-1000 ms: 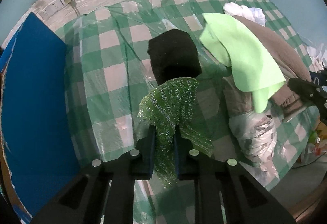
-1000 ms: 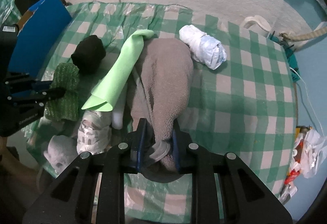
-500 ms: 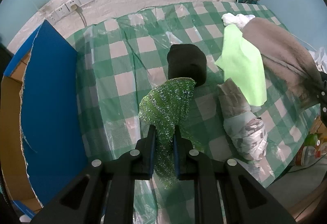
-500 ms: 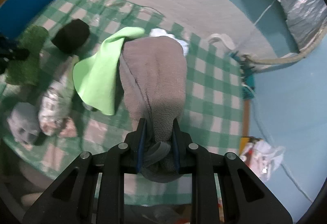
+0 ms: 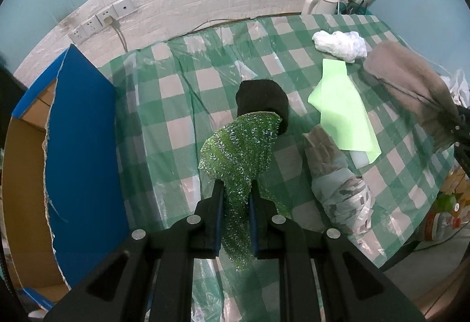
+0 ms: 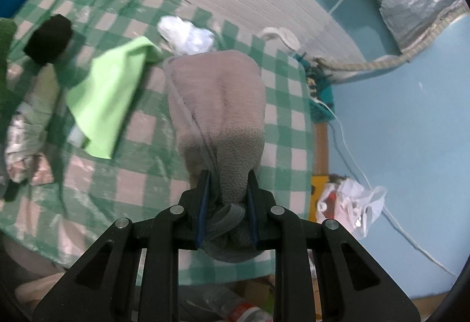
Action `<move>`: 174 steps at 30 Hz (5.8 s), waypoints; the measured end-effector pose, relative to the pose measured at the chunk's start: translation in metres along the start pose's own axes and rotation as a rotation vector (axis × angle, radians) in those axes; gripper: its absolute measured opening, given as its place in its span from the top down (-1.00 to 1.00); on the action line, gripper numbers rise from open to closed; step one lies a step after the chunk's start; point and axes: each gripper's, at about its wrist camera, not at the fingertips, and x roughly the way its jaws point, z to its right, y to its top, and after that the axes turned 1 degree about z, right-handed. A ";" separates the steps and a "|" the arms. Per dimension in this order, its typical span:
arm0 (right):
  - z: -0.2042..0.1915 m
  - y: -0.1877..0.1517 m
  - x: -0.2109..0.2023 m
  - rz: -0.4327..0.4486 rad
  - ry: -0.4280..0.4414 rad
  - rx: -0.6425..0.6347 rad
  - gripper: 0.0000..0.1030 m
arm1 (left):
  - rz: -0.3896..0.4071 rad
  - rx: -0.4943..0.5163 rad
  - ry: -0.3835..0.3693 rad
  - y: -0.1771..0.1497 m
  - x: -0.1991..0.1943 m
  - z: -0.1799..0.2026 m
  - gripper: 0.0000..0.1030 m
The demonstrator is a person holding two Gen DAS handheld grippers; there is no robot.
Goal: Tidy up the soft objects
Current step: 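Carry the green knit cloth with the left tool while the right tool carries the grey towel, then open the left tool over the box while the right tool releases the grey towel inside, then withdraw both tools from the box and move the right tool to the lime-green cloth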
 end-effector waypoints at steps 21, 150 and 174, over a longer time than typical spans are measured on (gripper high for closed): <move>0.024 0.010 -0.027 0.094 0.173 0.172 0.60 | 0.120 0.005 0.029 0.000 -0.055 -0.015 0.72; -0.158 0.158 -0.150 0.249 0.657 0.044 -0.23 | 0.218 -0.286 0.087 -0.054 -0.103 -0.187 -0.10; -0.053 0.106 -0.072 0.180 0.583 0.237 -0.23 | 0.188 -0.113 0.057 -0.018 -0.086 -0.096 -0.20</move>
